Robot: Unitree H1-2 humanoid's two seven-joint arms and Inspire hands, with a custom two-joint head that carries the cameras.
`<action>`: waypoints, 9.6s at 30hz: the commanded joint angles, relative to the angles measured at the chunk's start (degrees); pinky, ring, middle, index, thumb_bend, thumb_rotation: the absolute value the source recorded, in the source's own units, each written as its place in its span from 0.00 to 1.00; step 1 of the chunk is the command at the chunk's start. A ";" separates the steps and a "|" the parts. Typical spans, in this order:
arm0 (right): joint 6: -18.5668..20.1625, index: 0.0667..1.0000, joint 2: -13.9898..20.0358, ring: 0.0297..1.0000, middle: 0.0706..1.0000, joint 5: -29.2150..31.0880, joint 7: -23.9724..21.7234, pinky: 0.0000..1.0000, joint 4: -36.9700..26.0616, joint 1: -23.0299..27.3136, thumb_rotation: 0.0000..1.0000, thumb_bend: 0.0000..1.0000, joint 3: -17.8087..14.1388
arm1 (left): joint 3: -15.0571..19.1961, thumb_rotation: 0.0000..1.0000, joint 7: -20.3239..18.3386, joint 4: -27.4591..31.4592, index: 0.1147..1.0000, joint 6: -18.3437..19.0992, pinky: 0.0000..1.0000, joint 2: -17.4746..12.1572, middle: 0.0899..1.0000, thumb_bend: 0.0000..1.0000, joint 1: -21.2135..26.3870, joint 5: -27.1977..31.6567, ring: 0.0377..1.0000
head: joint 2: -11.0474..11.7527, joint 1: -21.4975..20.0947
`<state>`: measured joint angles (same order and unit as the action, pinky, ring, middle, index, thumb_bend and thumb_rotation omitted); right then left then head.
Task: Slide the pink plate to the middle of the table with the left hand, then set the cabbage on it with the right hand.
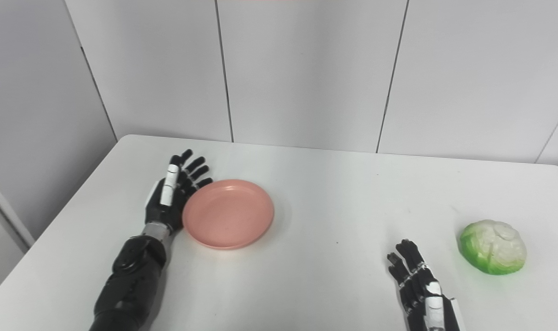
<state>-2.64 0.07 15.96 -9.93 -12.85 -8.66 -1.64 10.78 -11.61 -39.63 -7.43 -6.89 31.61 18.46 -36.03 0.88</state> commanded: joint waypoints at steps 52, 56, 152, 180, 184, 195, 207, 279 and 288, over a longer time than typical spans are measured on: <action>4.19 0.98 -3.71 0.94 1.00 -38.66 14.61 0.81 -16.66 3.10 1.00 0.79 7.34 | -2.81 0.86 5.18 22.94 0.96 18.98 0.95 11.45 0.95 0.85 -10.85 3.09 0.98 | 0.75 -17.91; 17.07 1.00 -0.24 0.93 1.00 -48.71 7.23 0.80 -24.67 9.37 0.88 0.85 6.13 | -3.16 0.85 4.46 21.97 0.96 18.69 0.93 11.11 0.95 0.85 -10.44 2.81 0.97 | 1.12 -19.29; 26.84 0.86 39.12 0.74 0.86 -70.97 -43.55 0.57 15.65 44.41 0.43 1.00 14.56 | -3.23 0.82 3.49 20.09 1.00 19.88 0.96 10.83 0.98 0.88 -10.97 3.33 0.98 | -0.17 -18.87; 25.71 0.69 42.45 0.50 0.67 -76.56 -40.30 0.37 19.64 45.11 0.04 0.86 24.90 | -3.17 0.81 3.88 21.45 0.98 21.47 0.93 10.72 0.98 0.88 -10.59 3.15 0.98 | -0.78 -18.23; 25.14 0.67 42.26 0.47 0.63 -77.15 -40.85 0.35 20.07 45.33 0.03 0.84 25.00 | -3.36 0.81 3.80 21.45 0.99 21.65 0.93 10.57 0.98 0.90 -10.50 2.96 0.98 | -0.82 -18.31; 24.07 0.48 38.66 0.39 0.44 -58.36 -31.34 0.32 19.64 41.87 0.00 0.53 12.26 | -3.29 0.81 4.10 21.96 0.99 21.99 0.94 11.16 0.98 0.89 -11.13 2.98 0.98 | -1.22 -18.00; 26.11 0.49 36.33 0.38 0.42 -40.50 -27.80 0.32 17.39 43.33 0.00 0.52 2.68 | -3.40 0.80 4.03 20.67 0.99 21.45 0.93 11.02 0.99 0.90 -11.22 2.82 0.97 | -1.31 -17.65; 16.38 0.49 20.83 0.45 0.41 -44.73 -15.13 0.38 16.31 49.58 0.00 0.53 25.64 | -4.90 0.78 9.27 18.35 0.93 15.05 0.81 16.92 0.93 0.92 -11.42 -2.18 0.91 | -1.66 -1.50; 13.81 0.56 20.66 0.58 0.63 -48.34 -13.89 0.52 16.35 48.97 0.17 0.69 25.78 | -5.55 0.79 9.47 18.15 0.93 14.70 0.76 17.15 0.93 0.91 -11.61 -3.00 0.89 | -1.93 -1.44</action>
<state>13.85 20.32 -31.83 -25.17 5.17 37.12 24.85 5.07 -4.06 -19.67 4.43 9.71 21.82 16.15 -37.97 -0.62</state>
